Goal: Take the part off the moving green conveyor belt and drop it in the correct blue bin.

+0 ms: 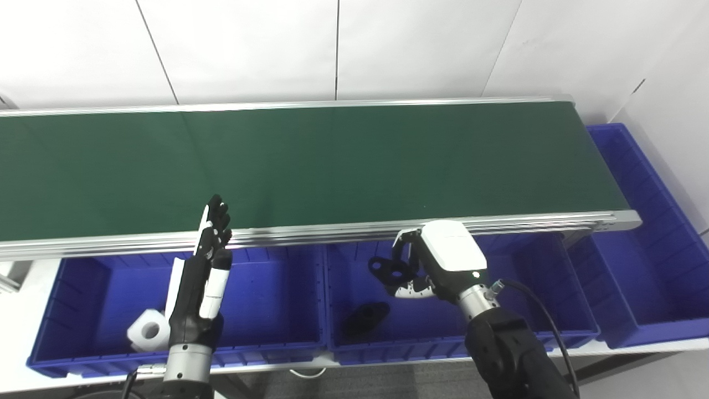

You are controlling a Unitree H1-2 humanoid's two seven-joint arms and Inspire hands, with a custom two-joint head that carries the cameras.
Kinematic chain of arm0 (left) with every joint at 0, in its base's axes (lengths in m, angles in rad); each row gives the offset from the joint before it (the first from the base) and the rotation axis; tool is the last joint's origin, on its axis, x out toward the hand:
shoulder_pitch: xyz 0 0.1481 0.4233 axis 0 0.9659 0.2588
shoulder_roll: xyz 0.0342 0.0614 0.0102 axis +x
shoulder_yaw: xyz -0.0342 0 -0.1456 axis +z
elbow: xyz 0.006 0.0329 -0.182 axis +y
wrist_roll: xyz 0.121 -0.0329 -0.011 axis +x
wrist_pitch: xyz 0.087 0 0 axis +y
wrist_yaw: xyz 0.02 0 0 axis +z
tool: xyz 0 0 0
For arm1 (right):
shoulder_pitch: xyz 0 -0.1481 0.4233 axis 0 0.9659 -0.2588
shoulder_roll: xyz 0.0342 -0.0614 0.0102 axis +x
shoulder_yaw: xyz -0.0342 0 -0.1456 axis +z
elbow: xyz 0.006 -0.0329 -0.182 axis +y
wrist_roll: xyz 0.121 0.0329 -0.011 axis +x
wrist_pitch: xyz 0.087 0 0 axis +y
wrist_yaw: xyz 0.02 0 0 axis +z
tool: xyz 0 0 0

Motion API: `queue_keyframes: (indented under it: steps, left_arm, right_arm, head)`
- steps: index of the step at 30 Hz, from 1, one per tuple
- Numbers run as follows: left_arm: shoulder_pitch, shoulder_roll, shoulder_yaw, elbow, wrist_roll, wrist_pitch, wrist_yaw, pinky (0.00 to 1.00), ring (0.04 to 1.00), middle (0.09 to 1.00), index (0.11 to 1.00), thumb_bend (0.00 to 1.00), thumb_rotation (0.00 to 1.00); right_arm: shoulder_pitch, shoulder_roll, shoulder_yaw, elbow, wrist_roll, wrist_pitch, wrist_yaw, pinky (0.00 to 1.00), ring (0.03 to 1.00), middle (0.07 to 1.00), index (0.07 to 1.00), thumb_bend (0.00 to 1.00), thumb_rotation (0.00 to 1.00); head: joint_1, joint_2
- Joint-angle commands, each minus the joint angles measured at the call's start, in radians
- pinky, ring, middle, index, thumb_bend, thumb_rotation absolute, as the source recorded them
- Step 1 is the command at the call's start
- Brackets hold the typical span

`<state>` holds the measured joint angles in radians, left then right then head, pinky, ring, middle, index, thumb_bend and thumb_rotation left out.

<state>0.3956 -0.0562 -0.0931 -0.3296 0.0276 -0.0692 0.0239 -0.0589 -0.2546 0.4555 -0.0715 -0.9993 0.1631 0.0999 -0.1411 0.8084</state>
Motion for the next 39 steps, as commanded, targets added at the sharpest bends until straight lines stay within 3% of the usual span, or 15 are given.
queue_keyframes:
  steps: [1, 2, 4, 8, 14, 21, 23, 27, 29, 33, 36, 39]
  left_arm:
    - [0.002, -0.003, -0.001, -0.016, 0.001, -0.030, -0.001, 1.00, 1.000, 1.000, 1.000, 0.65, 0.92]
    - [0.003, -0.003, -0.001, -0.014, 0.003, -0.032, -0.001, 1.00, 1.000, 1.000, 1.000, 0.66, 0.93]
    - [0.006, -0.001, -0.003, -0.007, 0.010, -0.043, -0.001, 1.00, 1.000, 1.000, 1.000, 0.66, 0.93]
    - [0.009, -0.001, -0.005, -0.001, 0.006, -0.052, -0.003, 1.00, 1.000, 1.000, 1.000, 0.64, 0.94]
    - [0.012, -0.001, -0.010, 0.011, 0.019, -0.059, -0.001, 1.00, 1.000, 1.000, 1.000, 0.65, 0.95]
    - [0.018, -0.010, -0.019, 0.033, 0.036, -0.087, 0.004, 1.00, 1.000, 1.000, 1.000, 0.65, 0.95]
    - [0.018, -0.015, -0.020, 0.045, 0.067, -0.097, 0.017, 0.99, 0.994, 1.000, 1.000, 0.67, 0.96]
    - [0.022, -0.029, -0.024, 0.075, 0.092, -0.130, 0.029, 0.97, 0.985, 1.000, 1.000, 0.69, 0.95]
    - [0.024, -0.034, -0.025, 0.085, 0.101, -0.144, 0.033, 0.96, 0.981, 1.000, 1.000, 0.69, 0.95]
    - [0.025, -0.040, -0.018, 0.111, 0.130, -0.170, 0.048, 0.95, 0.972, 0.998, 1.000, 0.68, 0.96]
    - [0.024, -0.046, -0.014, 0.132, 0.161, -0.199, 0.068, 0.92, 0.957, 0.988, 1.000, 0.67, 0.96]
    - [0.024, -0.047, -0.015, 0.149, 0.174, -0.225, 0.079, 0.91, 0.952, 0.989, 1.000, 0.68, 0.97]
  right_arm:
    - [-0.018, 0.000, 0.003, -0.001, -0.025, -0.040, -0.058, 0.32, 0.395, 0.473, 0.495, 0.52, 0.02]
    - [-0.018, -0.003, 0.008, 0.007, -0.044, -0.035, -0.071, 0.39, 0.465, 0.568, 0.632, 0.68, 0.11]
    - [-0.015, -0.004, 0.012, 0.023, -0.063, -0.029, -0.097, 0.51, 0.602, 0.703, 0.771, 0.84, 0.24]
    - [-0.010, -0.006, 0.020, 0.025, -0.094, -0.018, -0.108, 0.75, 0.819, 0.873, 0.880, 0.97, 0.42]
    - [0.004, -0.003, 0.018, 0.021, -0.105, -0.022, -0.124, 0.90, 0.937, 0.966, 0.924, 1.00, 0.56]
    - [0.034, 0.004, -0.016, -0.032, -0.008, -0.041, -0.127, 0.88, 0.918, 0.953, 0.914, 1.00, 0.74]
    - [0.061, 0.022, -0.042, -0.116, 0.081, -0.019, -0.076, 0.83, 0.901, 0.940, 0.906, 1.00, 0.75]
    - [0.151, 0.103, -0.139, -0.337, 0.396, 0.096, 0.067, 0.75, 0.909, 0.948, 0.911, 1.00, 0.77]
    - [0.195, 0.125, -0.172, -0.387, 0.496, 0.099, 0.085, 0.75, 0.906, 0.947, 0.918, 1.00, 0.83]
    - [0.298, 0.165, -0.236, -0.363, 0.688, -0.015, 0.047, 0.79, 0.884, 0.929, 0.932, 0.98, 0.94]
    - [0.328, 0.218, -0.298, -0.230, 0.821, -0.142, -0.008, 0.85, 0.906, 0.938, 0.947, 0.99, 0.93]
    - [0.317, 0.257, -0.343, -0.100, 0.901, -0.254, -0.042, 0.88, 0.926, 0.967, 0.990, 0.97, 0.98]
  head:
    - [0.009, -0.009]
    - [0.009, -0.009]
    - [0.013, -0.013]
    - [0.019, -0.024]
    - [0.027, -0.044]
    - [0.054, -0.078]
    - [0.064, -0.090]
    - [0.096, -0.131]
    - [0.110, -0.149]
    - [0.117, -0.185]
    - [0.121, -0.201]
    - [0.133, -0.217]
